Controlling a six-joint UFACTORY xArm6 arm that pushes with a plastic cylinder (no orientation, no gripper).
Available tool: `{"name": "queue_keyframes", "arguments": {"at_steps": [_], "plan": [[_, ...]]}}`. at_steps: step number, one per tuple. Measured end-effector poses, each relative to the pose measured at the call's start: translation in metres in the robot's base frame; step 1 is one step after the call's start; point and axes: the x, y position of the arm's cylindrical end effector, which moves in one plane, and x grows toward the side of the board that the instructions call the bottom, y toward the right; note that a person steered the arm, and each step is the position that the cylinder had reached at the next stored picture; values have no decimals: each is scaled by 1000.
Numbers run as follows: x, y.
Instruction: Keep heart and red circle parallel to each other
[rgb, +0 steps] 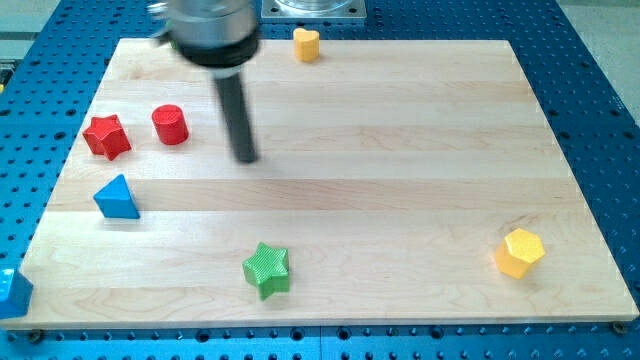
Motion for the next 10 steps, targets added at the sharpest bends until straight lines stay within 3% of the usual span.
{"name": "queue_keyframes", "arguments": {"at_steps": [1,2,3,4,5,6,8,10], "plan": [[-88,112],[-189,183],[-202,173],[-201,104],[-202,100],[-189,35],[-15,-60],[-194,-49]]}}
